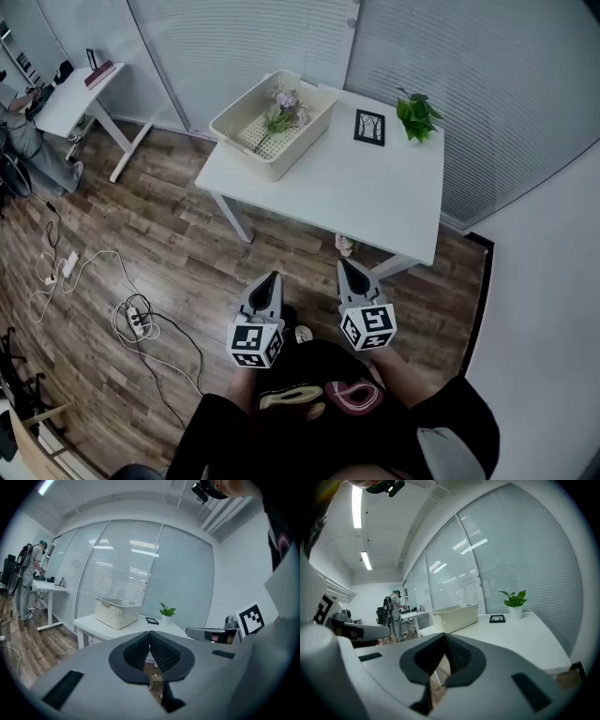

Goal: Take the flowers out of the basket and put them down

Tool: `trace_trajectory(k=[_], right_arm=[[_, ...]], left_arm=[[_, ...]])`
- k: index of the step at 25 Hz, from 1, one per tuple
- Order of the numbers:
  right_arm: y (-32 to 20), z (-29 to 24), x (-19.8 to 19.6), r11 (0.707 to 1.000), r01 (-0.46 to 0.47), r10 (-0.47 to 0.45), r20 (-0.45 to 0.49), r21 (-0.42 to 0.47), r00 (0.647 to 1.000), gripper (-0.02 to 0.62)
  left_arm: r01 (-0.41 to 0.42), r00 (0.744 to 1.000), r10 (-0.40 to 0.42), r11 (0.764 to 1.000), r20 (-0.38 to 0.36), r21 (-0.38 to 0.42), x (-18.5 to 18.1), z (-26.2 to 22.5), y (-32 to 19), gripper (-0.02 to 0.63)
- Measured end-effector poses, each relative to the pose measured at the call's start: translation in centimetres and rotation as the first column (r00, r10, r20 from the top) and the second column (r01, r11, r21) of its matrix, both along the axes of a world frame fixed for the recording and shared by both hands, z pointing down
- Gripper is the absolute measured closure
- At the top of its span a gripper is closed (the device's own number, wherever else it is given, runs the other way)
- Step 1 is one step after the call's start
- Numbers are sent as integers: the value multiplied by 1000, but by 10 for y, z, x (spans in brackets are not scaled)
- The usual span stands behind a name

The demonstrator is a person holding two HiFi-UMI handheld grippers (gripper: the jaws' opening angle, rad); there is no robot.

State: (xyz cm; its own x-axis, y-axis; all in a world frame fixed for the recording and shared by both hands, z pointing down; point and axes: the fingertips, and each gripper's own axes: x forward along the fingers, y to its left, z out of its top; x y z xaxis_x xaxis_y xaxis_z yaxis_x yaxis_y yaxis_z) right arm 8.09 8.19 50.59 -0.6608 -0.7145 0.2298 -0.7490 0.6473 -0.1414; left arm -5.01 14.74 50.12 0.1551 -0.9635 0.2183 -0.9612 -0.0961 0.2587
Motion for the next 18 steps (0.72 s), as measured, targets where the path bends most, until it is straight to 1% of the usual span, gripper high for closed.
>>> trace_trajectory(k=[4,9,13,18], right_arm=[[-9,4,5,1000,-23,23,-13,-5,1000,584],[-43,2,6,998,-69,69,-29,-3,997,585],[-78,0,2,993,-119,119,-26,-3,993,584],[-121,-4,-15,987,-162,162,-37,-5,986,584]], left_arm=[[-24,1000,24,1000,-4,-10,0,8,-18,589],[-60,998,60,998,-3,-6,-11,8,-58,589],[-112,993,112,994,24,10,-22,0,-96,589],[-161,986,159,986,51,35,-46,-14,-146,589]])
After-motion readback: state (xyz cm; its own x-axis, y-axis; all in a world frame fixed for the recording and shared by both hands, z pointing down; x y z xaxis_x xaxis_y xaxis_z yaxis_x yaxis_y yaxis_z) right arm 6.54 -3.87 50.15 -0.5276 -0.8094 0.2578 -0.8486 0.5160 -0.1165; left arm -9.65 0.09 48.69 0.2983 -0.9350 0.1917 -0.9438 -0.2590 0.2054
